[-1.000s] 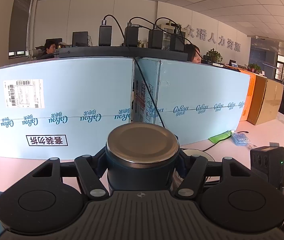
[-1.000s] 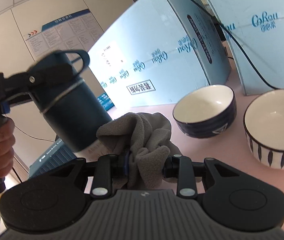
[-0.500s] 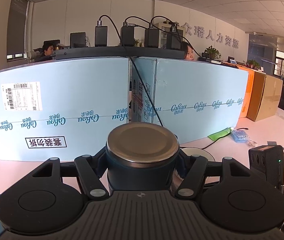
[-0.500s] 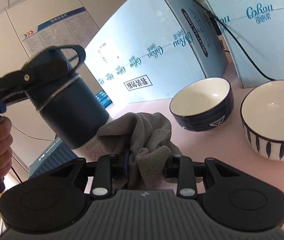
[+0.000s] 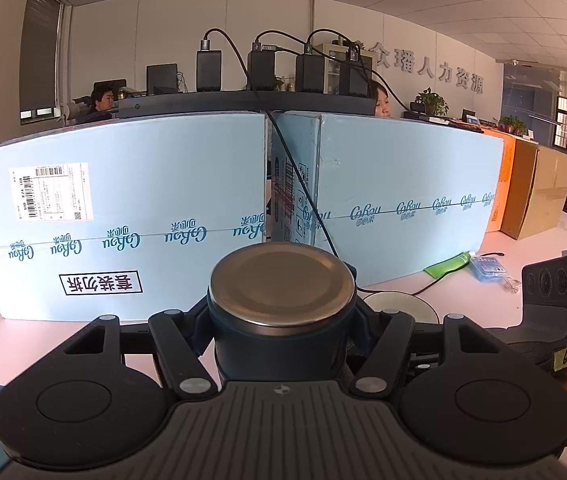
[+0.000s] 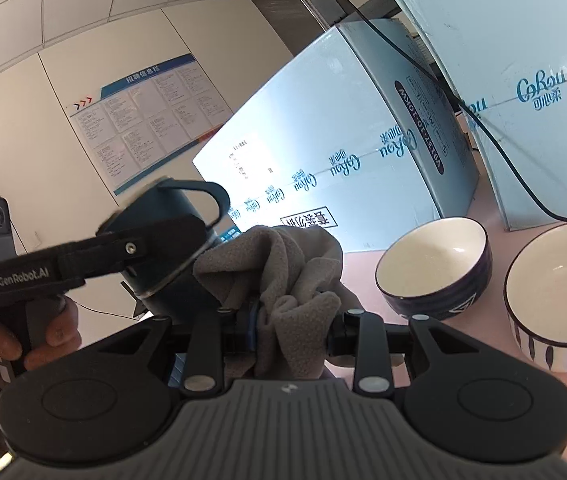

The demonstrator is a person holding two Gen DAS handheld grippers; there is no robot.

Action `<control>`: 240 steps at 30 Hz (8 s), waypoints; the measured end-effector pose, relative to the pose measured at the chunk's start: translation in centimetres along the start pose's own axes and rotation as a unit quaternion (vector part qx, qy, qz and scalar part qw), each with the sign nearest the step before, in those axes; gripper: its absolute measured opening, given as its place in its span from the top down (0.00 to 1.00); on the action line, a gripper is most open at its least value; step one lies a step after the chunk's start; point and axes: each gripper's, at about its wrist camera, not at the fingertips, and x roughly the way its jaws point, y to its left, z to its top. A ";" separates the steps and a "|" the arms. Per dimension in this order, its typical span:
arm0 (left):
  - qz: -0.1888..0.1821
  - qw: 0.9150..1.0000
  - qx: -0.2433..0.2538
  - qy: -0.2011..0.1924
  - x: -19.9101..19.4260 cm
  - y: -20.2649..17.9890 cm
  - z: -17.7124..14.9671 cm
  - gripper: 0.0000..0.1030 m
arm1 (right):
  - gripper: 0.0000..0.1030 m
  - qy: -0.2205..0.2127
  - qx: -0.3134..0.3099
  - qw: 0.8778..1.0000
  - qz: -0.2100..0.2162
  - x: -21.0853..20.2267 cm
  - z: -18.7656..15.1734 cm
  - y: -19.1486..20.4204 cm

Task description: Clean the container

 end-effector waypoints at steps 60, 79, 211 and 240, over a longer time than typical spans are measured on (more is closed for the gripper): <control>0.042 0.999 -0.032 -0.002 0.0 -1.4 0.3 0.27 | 0.67 -0.005 0.019 1.000 0.016 -0.3 -0.1 0.3; 0.213 0.969 -0.129 -0.002 1.0 -5.6 0.7 0.11 | 0.67 0.036 0.048 0.998 -0.002 1.3 -2.8 -1.4; 0.063 0.997 -0.042 0.010 -0.1 -0.6 -2.2 0.39 | 0.67 0.114 -0.065 0.990 -0.040 3.1 -4.9 2.1; 0.036 0.999 -0.017 0.009 -0.3 -0.1 -2.5 0.39 | 0.66 0.088 -0.100 0.991 -0.015 -0.2 -4.3 4.1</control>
